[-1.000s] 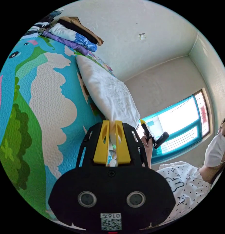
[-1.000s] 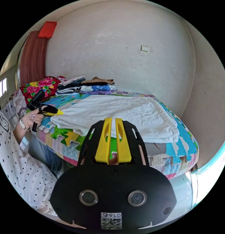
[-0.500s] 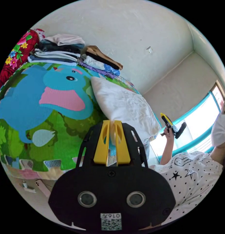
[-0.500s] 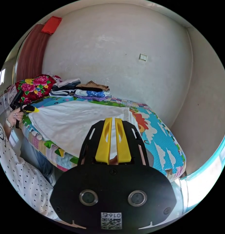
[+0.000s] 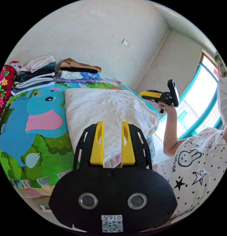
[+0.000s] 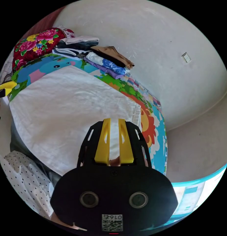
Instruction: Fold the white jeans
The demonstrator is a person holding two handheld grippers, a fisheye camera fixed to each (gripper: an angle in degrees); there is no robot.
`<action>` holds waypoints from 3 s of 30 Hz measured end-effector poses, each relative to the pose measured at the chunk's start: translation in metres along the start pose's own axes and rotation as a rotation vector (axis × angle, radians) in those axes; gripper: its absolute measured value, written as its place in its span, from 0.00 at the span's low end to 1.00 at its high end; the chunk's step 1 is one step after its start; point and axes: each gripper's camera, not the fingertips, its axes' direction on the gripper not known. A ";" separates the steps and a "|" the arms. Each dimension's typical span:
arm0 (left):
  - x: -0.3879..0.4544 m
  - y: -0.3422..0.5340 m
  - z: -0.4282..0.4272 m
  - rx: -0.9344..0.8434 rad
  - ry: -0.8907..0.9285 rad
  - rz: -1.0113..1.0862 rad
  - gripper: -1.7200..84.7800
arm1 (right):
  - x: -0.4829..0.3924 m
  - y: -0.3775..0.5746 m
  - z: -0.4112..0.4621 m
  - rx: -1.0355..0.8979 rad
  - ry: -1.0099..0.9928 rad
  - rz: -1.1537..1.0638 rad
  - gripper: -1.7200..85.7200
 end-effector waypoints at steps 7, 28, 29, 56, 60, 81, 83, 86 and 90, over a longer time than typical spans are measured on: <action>0.031 0.012 0.086 -0.145 -0.079 0.037 0.13 | 0.059 -0.028 -0.034 0.238 -0.217 0.059 0.07; 0.094 0.017 0.151 -0.100 -0.121 0.079 0.13 | 0.102 -0.033 0.128 0.036 -0.243 0.187 0.02; 0.095 0.017 0.155 -0.100 -0.120 0.077 0.12 | 0.116 -0.025 0.121 0.052 -0.237 0.224 0.02; 0.008 0.058 0.161 -0.042 -0.346 -0.094 0.16 | 0.232 0.089 0.088 -0.176 -0.086 0.356 0.03; -0.059 0.086 0.165 -0.136 -0.219 -0.227 0.20 | 0.240 0.138 0.057 -0.085 -0.223 0.379 0.10; -0.187 0.062 0.255 0.031 0.432 -0.029 0.07 | -0.076 0.130 -0.194 0.648 -0.144 -0.243 0.25; -0.202 0.058 0.264 0.025 0.450 -0.048 0.07 | -0.113 0.117 -0.206 0.662 -0.067 -0.286 0.25; -0.229 0.063 0.276 0.029 0.474 -0.094 0.07 | -0.113 0.113 -0.226 0.685 -0.026 -0.241 0.26; -0.259 0.075 0.288 0.050 0.521 -0.122 0.07 | -0.089 0.121 -0.245 0.716 -0.316 -0.200 0.28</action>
